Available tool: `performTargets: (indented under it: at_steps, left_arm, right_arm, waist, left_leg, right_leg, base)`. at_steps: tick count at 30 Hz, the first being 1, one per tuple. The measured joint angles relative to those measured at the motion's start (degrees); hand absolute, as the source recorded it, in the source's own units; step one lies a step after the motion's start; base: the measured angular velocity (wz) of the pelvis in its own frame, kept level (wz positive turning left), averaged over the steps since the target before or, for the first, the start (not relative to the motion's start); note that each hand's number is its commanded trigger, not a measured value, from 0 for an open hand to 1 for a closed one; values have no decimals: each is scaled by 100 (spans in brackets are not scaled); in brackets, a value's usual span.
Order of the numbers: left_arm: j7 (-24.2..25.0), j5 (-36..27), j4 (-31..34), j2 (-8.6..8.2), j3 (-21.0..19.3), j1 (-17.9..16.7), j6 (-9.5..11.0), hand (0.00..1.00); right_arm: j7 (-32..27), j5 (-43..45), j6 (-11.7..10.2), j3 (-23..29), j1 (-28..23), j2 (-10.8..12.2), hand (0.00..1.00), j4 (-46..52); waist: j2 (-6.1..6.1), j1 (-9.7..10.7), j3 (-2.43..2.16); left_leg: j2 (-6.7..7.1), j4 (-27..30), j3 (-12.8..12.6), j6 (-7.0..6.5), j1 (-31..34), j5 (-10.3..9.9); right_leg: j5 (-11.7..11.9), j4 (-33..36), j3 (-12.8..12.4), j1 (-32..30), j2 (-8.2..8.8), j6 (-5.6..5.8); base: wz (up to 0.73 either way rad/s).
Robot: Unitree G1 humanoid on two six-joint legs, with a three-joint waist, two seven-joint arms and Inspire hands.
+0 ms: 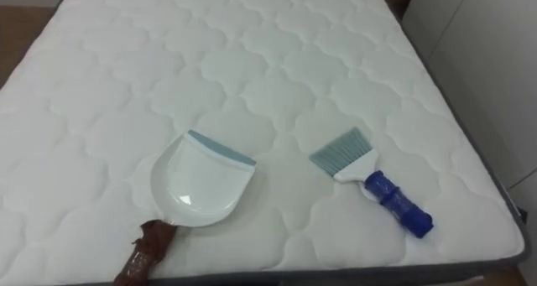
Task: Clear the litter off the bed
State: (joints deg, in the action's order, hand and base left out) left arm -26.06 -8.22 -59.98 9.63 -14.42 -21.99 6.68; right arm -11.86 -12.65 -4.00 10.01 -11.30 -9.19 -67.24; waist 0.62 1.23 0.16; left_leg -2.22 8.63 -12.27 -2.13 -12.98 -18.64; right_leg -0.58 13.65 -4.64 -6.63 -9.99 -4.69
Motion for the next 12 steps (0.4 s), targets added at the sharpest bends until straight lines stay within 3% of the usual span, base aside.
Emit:
performTargets:
  at_steps: [5, 8, 12]
  left_arm:
    - [563, 757, -216, -9, 166, 138, -529, 0]
    - [946, 1080, -215, -7, 493, 379, -736, 0]
    - [1293, 1313, -192, -9, 833, 623, -838, 0]
  right_arm:
    - [499, 354, 359, -168, 43, -6, 0, -391]
    - [709, 761, 476, -466, 185, -5, 0, -445]
    - [934, 1616, 546, -819, 420, -3, 0, -469]
  waist:
    - [2, 18, 18]
    - [-10, 23, 20]
    - [-1, 34, 19]
  left_leg:
    - [-12, 5, 16, 6, 16, 3]
    - [-12, 12, 9, 9, 52, 8]
    - [-12, 9, -5, 10, 53, 8]
  right_leg:
    - [3, -8, 34, 3, 13, -10]
    - [5, -3, 56, -38, 23, -15]
    - [0, 5, 20, -51, -6, -22]
  base:
    - [2]
    - [0]
    - [-2]
